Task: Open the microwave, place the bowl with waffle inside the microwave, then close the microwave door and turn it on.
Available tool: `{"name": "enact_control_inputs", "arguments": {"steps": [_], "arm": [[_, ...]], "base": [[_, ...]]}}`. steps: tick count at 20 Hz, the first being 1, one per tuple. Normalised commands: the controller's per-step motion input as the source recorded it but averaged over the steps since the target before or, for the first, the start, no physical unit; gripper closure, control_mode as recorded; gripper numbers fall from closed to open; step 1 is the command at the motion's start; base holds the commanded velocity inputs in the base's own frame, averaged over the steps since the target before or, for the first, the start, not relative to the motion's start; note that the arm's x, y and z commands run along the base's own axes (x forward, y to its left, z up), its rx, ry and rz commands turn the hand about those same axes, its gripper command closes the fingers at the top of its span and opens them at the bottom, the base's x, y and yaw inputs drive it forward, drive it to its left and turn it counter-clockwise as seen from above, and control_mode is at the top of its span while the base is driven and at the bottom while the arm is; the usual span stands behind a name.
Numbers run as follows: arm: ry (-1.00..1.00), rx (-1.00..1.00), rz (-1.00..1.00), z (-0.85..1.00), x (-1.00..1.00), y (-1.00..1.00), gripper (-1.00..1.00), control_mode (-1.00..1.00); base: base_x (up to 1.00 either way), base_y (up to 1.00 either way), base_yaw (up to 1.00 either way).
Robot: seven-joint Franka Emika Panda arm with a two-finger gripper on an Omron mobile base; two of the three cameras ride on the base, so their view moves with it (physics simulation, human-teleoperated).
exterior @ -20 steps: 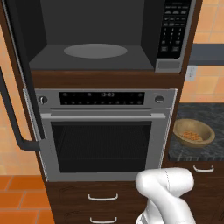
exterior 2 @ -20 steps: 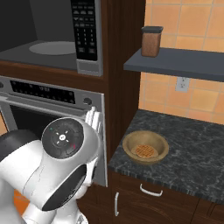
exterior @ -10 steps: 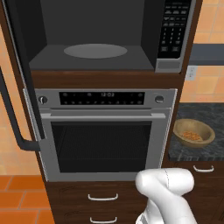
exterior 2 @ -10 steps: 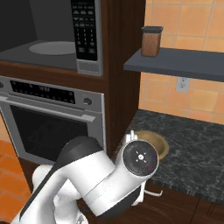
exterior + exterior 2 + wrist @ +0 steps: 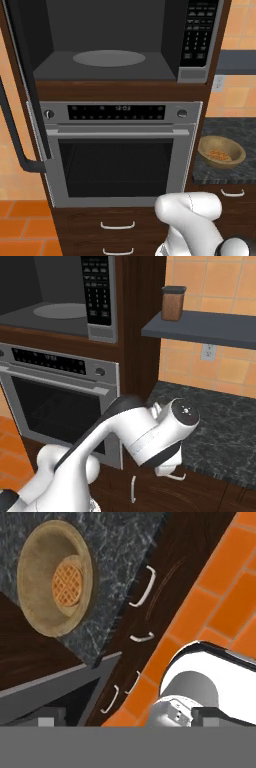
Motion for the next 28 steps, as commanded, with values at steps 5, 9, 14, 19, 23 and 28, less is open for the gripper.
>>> {"name": "enact_control_inputs", "arguments": {"steps": [5, 9, 14, 19, 23, 28], "arm": [[-0.03, 0.04, 0.18, -0.17, 0.46, -0.17, -1.0, -1.0], [-0.1, 0.04, 0.12, -0.15, 0.44, -0.28, -1.0, -1.0], [-0.05, 0.0, 0.08, -0.35, 0.43, -0.27, -1.0, -1.0], [0.0, -0.01, 0.02, -0.55, 0.43, -0.07, -1.0, -1.0], [0.0, 0.0, 0.0, -0.25, 0.37, -0.08, -1.0, -1.0], [0.0, 0.0, 0.0, -0.22, 0.37, -0.13, -1.0, -1.0]], "base": [[0.0, 0.0, 0.0], [0.0, 0.0, 0.0], [0.0, 0.0, 0.0], [0.0, 0.0, 0.0], [0.0, 0.0, 0.0], [0.0, 0.0, 0.0]]}}
